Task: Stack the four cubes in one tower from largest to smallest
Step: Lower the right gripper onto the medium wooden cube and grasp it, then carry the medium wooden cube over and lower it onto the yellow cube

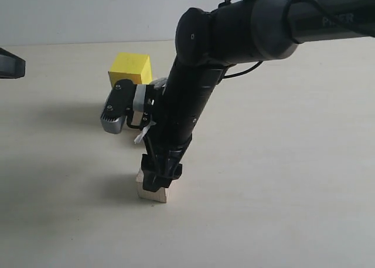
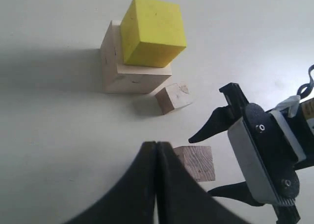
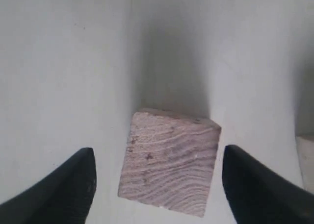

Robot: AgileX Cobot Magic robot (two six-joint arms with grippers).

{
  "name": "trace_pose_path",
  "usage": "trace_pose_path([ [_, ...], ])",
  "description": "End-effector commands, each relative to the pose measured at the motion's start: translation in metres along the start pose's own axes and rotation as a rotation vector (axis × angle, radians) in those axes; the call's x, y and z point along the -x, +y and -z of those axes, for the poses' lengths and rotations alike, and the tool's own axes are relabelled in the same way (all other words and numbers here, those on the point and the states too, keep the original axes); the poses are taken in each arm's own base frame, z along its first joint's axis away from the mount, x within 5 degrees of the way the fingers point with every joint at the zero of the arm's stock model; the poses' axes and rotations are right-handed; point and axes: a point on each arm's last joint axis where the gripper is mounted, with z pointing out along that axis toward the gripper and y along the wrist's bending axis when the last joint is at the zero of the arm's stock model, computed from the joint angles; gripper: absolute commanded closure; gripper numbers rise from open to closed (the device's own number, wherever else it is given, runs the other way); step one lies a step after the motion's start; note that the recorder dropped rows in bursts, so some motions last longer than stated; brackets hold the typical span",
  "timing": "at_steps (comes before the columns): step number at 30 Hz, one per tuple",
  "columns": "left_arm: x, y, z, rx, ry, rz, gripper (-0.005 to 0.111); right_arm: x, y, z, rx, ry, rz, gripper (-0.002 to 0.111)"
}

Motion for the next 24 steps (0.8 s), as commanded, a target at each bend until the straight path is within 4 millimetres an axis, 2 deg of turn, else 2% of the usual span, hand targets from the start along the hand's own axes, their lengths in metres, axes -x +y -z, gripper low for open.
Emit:
trace_pose_path([
  [1,0.001,0.000,0.000,0.002,-0.011,-0.001,0.107,0.000,-0.003,-0.003,-0.031,0.001,0.012,0.039],
  [11,0.001,0.000,0.000,0.004,-0.015,-0.018,0.107,-0.007,-0.008,-0.022,-0.009,0.035,-0.037,0.039],
  [15,0.001,0.000,0.000,0.004,-0.015,-0.018,0.107,-0.007,-0.008,-0.022,-0.011,0.038,-0.047,0.040],
  [17,0.001,0.000,0.000,0.004,-0.015,-0.021,0.107,-0.008,-0.009,-0.020,-0.023,0.053,-0.092,0.050],
  [18,0.001,0.000,0.000,0.004,-0.015,-0.021,0.107,-0.010,-0.009,-0.017,-0.032,0.084,-0.123,0.065],
  [19,0.001,0.000,0.000,0.004,-0.015,-0.021,0.107,-0.011,-0.008,-0.016,-0.034,0.100,-0.141,0.071],
  [20,0.001,0.000,0.000,0.003,-0.016,-0.020,0.107,-0.012,-0.005,-0.007,-0.035,0.121,-0.168,0.089],
  [21,0.001,0.000,0.000,0.002,-0.017,-0.018,0.107,-0.011,-0.003,-0.003,-0.034,0.123,-0.176,0.096],
  [22,0.001,0.000,0.000,0.002,-0.017,-0.018,0.107,-0.008,0.001,0.011,-0.044,0.101,-0.176,0.108],
  [24,0.001,-0.001,0.000,0.001,-0.018,-0.017,0.107,0.000,0.009,0.040,-0.089,0.041,-0.169,0.108],
])
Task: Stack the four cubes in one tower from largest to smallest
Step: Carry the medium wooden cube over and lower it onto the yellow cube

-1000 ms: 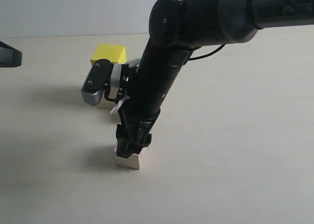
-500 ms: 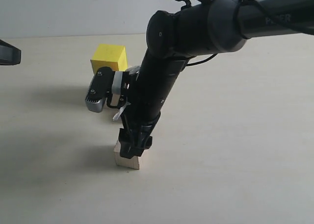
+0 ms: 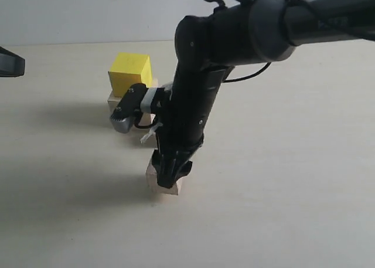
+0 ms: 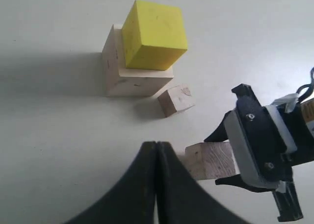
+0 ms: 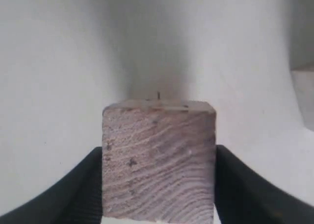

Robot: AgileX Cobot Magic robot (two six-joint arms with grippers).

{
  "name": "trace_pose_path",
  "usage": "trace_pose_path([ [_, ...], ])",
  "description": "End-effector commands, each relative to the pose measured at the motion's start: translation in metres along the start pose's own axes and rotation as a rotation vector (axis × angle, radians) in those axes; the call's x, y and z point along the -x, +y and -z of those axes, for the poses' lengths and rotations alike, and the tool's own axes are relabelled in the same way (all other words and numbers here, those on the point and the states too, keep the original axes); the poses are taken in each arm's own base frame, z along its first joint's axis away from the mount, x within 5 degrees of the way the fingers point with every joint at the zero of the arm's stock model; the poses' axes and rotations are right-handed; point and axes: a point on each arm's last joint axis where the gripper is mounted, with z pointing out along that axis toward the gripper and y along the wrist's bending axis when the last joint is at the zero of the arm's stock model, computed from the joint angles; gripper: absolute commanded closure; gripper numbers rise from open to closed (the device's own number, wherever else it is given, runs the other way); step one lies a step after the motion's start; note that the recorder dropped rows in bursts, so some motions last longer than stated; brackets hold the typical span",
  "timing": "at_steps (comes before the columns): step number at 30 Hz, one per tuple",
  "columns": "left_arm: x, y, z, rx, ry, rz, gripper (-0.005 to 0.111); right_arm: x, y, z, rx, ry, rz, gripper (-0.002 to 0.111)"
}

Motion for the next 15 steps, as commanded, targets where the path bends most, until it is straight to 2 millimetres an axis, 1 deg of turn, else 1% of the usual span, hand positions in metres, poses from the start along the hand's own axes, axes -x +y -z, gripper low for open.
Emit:
trace_pose_path([
  [1,0.001,-0.001,0.000,-0.007,-0.013,0.005,0.107,0.004,0.015,0.056,-0.075,-0.103,0.010,0.108],
  [2,0.001,-0.001,0.000,-0.006,-0.017,0.006,0.107,0.005,0.016,0.070,-0.105,-0.123,0.030,0.108],
  [3,0.001,-0.001,0.000,-0.006,-0.020,0.007,0.107,0.008,0.018,0.089,-0.140,-0.144,0.041,0.108],
  [4,0.002,-0.001,0.000,-0.007,-0.020,0.009,0.107,0.011,0.017,0.101,-0.157,-0.162,0.044,0.108],
  [5,0.002,-0.001,0.000,-0.009,-0.022,0.011,0.107,0.017,0.012,0.119,-0.172,-0.196,0.043,0.108],
  [6,0.002,-0.002,0.000,-0.012,-0.021,0.013,0.107,0.021,0.008,0.126,-0.179,-0.201,0.044,0.108],
  [7,0.001,-0.002,0.000,-0.020,-0.017,0.017,0.107,0.027,-0.001,0.142,-0.201,-0.219,0.041,0.108],
  [11,0.001,-0.004,0.000,-0.036,-0.013,0.027,0.107,0.038,-0.023,0.167,-0.226,-0.225,0.035,0.108],
  [12,0.001,-0.004,0.000,-0.039,-0.012,0.029,0.107,0.042,-0.031,0.173,-0.250,-0.249,0.034,0.108],
  [15,0.001,-0.005,0.000,-0.043,-0.010,0.031,0.107,0.055,-0.048,0.183,-0.296,-0.307,0.033,0.108],
])
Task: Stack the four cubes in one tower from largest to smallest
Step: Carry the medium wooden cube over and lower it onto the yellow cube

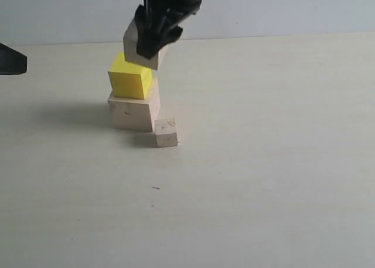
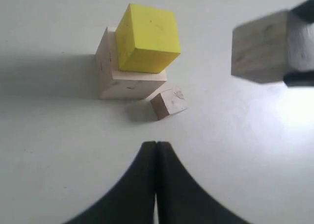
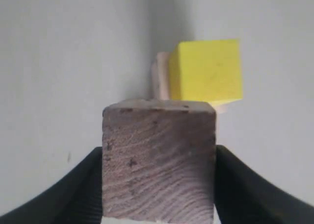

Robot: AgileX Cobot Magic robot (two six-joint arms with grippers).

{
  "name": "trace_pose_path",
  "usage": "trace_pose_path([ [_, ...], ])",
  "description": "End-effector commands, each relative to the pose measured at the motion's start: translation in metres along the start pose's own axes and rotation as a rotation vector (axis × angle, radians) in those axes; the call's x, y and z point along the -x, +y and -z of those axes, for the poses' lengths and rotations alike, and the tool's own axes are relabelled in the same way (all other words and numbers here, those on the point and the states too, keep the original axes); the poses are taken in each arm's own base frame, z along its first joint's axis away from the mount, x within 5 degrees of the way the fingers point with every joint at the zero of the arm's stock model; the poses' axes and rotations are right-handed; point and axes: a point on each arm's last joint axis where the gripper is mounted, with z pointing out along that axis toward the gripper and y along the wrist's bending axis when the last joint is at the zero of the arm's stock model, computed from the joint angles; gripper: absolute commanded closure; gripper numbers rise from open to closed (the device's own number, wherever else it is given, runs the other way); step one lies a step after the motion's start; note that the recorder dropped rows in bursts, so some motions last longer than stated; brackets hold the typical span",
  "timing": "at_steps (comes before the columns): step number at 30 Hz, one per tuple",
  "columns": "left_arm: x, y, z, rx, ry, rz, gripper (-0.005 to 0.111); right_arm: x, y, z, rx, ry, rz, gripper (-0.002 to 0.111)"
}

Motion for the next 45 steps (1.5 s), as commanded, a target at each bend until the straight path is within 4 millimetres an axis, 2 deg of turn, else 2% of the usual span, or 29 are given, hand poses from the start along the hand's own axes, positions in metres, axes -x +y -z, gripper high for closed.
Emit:
trace_pose_path([
  [1,-0.001,-0.003,0.000,-0.023,0.004,0.009,0.107,0.015,-0.027,0.001,-0.060,-0.053,-0.007,0.108],
  [5,-0.001,-0.004,0.000,-0.033,0.010,0.014,0.107,0.023,-0.037,-0.011,-0.069,-0.070,0.007,0.108],
  [10,-0.003,-0.005,0.000,-0.045,0.030,0.012,0.107,0.020,-0.042,-0.033,-0.050,-0.043,-0.049,0.108],
  [14,-0.004,-0.005,0.000,-0.049,0.038,0.013,0.107,0.021,-0.040,-0.038,-0.039,-0.041,-0.259,0.108],
  [20,-0.003,-0.004,0.000,-0.044,0.030,0.013,0.107,0.035,-0.022,-0.016,-0.043,-0.090,-0.654,0.108],
  [24,-0.002,-0.004,0.000,-0.035,0.016,0.013,0.107,0.037,-0.017,-0.016,-0.236,-0.062,-0.889,0.108],
  [26,-0.002,-0.003,0.000,-0.032,0.010,0.014,0.107,0.038,-0.016,-0.025,-0.312,-0.053,-0.956,0.108],
  [31,-0.001,-0.004,0.000,-0.035,0.005,0.018,0.107,0.046,-0.003,-0.045,-0.293,-0.041,-0.972,0.108],
  [36,-0.001,-0.004,0.000,-0.035,0.005,0.016,0.107,0.061,0.004,-0.044,-0.290,-0.133,-0.803,0.108],
  [41,-0.001,-0.004,0.000,-0.038,0.003,0.017,0.107,0.060,0.003,-0.044,-0.285,-0.163,-1.009,0.108],
  [45,0.001,-0.006,0.000,-0.062,-0.017,0.028,0.107,0.058,-0.006,-0.044,-0.305,-0.194,-1.063,0.108],
])
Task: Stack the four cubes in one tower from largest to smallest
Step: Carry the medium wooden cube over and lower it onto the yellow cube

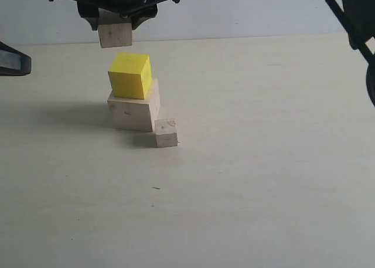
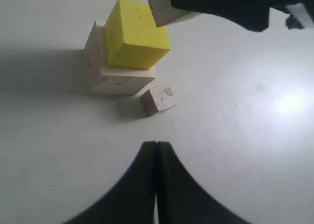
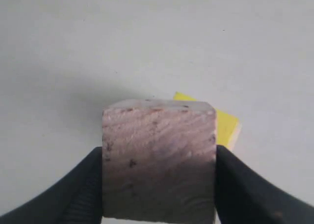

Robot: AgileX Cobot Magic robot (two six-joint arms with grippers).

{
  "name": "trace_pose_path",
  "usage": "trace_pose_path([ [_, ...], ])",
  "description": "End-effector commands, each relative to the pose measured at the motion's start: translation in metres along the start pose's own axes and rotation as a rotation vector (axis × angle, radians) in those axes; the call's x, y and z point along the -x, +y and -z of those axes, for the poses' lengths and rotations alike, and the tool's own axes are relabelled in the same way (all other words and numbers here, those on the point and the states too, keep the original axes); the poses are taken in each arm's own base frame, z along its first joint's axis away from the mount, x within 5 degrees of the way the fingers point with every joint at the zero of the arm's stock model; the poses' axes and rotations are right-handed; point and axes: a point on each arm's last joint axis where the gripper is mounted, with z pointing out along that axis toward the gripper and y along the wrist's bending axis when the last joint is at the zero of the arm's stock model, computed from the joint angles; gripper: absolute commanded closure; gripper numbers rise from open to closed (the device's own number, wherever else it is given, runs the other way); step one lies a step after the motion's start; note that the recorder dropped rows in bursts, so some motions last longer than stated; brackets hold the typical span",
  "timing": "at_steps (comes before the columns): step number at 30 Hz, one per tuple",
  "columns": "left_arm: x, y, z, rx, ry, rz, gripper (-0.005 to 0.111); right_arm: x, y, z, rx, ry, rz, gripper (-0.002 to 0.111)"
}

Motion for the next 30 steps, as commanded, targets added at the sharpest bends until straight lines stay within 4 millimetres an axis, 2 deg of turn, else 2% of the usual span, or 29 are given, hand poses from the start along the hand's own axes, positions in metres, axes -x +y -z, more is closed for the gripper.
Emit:
trace_pose_path([
  [1,0.002,-0.004,0.000,-0.033,-0.034,0.006,0.107,0.011,-0.008,0.004,0.005,-0.065,-0.074,0.108],
  [6,0.003,-0.005,0.000,-0.045,-0.039,0.011,0.107,0.015,-0.019,0.000,-0.006,-0.044,-0.123,0.108],
  [9,0.002,-0.006,0.000,-0.051,-0.035,0.010,0.107,0.011,-0.022,-0.005,-0.029,0.001,-0.129,0.108],
  [17,0.000,-0.015,-0.004,-0.079,-0.011,-0.036,0.107,0.008,-0.015,-0.017,0.009,0.009,-0.142,0.108],
  [25,-0.001,-0.015,-0.004,-0.078,-0.010,-0.038,0.107,0.001,-0.016,-0.034,-0.012,0.049,-0.213,0.108],
  [30,-0.002,-0.014,-0.005,-0.075,-0.006,-0.036,0.107,0.001,-0.016,-0.036,-0.017,0.054,-0.225,0.108],
])
